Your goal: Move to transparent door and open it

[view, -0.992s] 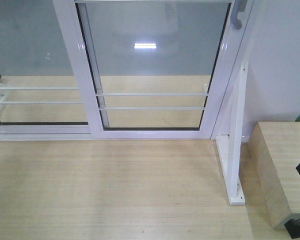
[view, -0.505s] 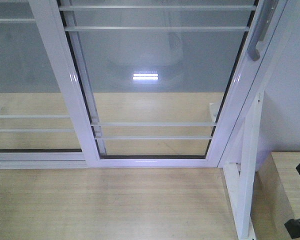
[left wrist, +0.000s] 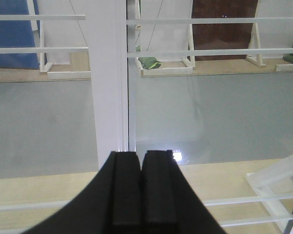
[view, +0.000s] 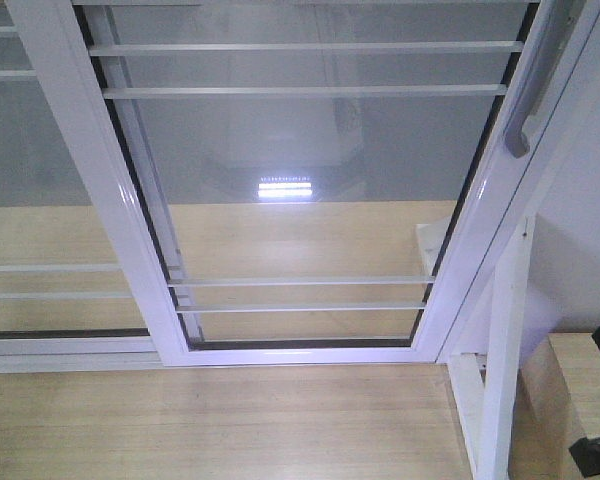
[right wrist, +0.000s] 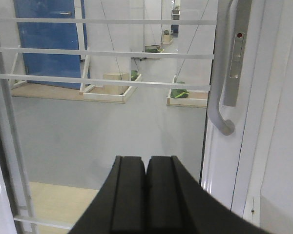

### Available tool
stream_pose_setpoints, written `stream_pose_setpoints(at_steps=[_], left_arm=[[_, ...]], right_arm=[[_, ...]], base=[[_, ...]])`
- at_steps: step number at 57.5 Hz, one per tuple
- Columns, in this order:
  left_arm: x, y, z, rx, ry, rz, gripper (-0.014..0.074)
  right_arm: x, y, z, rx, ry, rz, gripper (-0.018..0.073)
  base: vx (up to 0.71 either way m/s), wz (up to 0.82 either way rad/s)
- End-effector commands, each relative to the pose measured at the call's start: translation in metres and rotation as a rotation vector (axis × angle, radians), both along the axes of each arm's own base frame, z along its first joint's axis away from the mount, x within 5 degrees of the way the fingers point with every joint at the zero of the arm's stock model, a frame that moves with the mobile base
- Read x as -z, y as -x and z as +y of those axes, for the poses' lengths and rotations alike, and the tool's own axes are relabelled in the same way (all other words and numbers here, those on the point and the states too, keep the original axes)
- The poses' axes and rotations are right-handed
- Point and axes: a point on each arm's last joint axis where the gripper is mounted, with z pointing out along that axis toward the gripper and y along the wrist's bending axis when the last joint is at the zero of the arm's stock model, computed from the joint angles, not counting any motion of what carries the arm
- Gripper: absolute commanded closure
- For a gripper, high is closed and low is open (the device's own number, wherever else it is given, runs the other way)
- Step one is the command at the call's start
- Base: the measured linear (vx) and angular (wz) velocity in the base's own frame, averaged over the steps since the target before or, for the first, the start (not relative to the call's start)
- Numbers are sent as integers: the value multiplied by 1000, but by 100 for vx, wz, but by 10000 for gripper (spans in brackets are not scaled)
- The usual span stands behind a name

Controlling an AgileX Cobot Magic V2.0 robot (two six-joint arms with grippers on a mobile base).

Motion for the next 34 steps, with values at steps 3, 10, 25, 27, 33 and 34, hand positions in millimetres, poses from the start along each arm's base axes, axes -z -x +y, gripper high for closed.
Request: stream_pose_setpoints(at_steps=[3,10,25,27,33,34], left_arm=[[2,-1,1,-11,16,-65,602],[2,-1,1,-11,16,-65,602],[3,-1,1,-13,15,-53,602],[3,-1,1,-13,15,-53,602],[3,-1,1,-10,14,-51,602],[3,-1,1,-10,14,-51,602]], right_arm=[[-3,0,-1,9,-5,-77,562],[-3,0,-1,9,-5,-77,562],[-2,-1,0,4,-1,-57,562],[-2,-1,0,6,-1,-57,562],[-2,-1,0,7,-1,-57,562],[-2,-1,0,7,-1,-57,562]], base=[[10,-3],[9,-2],[5,2],[-1,-1],[-1,-2],[0,-1]])
